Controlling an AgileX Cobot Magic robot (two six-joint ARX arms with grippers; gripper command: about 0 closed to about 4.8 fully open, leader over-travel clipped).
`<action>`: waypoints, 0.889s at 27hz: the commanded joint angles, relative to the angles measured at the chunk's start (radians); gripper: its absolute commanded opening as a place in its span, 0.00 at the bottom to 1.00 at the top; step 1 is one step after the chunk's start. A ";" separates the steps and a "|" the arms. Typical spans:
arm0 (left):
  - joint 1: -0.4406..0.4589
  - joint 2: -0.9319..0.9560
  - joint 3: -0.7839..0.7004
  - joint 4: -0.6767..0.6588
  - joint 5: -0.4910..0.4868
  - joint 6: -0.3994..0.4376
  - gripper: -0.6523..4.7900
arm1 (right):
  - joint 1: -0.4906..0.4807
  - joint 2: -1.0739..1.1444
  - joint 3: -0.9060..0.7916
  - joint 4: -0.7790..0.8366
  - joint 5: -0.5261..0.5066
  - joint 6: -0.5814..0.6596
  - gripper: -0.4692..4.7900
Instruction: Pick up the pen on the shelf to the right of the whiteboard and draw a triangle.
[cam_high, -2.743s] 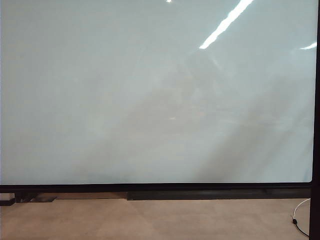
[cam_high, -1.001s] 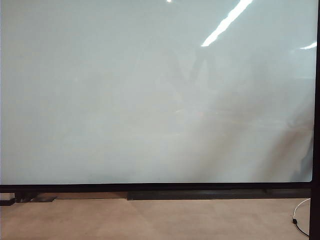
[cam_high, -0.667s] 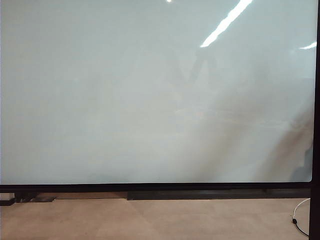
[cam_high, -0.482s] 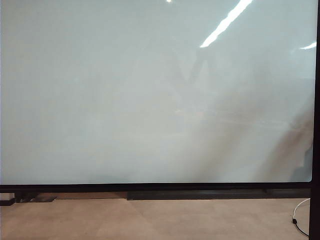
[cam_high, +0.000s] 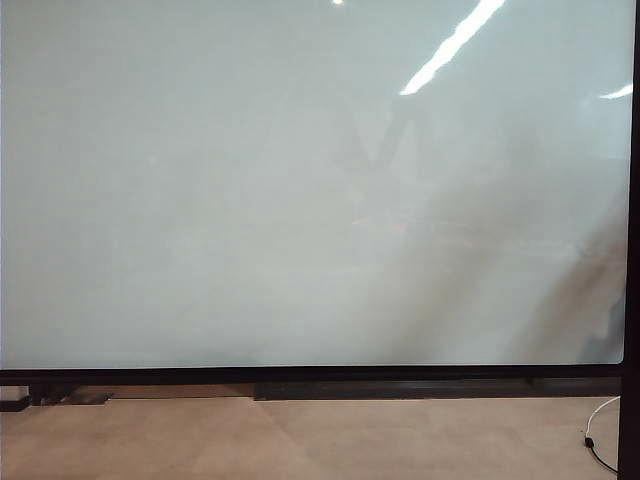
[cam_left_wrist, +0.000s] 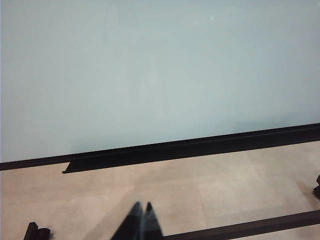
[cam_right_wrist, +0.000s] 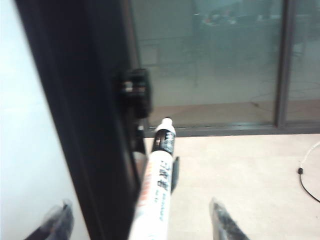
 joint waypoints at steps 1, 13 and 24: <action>0.000 0.001 0.004 0.005 0.003 0.001 0.11 | -0.002 -0.003 0.002 0.015 -0.006 -0.003 0.76; 0.000 0.001 0.003 0.005 0.003 0.001 0.11 | -0.002 -0.003 0.002 0.015 -0.006 -0.007 0.61; 0.000 0.001 0.003 0.005 0.003 0.001 0.11 | -0.002 -0.003 0.002 0.014 -0.001 -0.018 0.56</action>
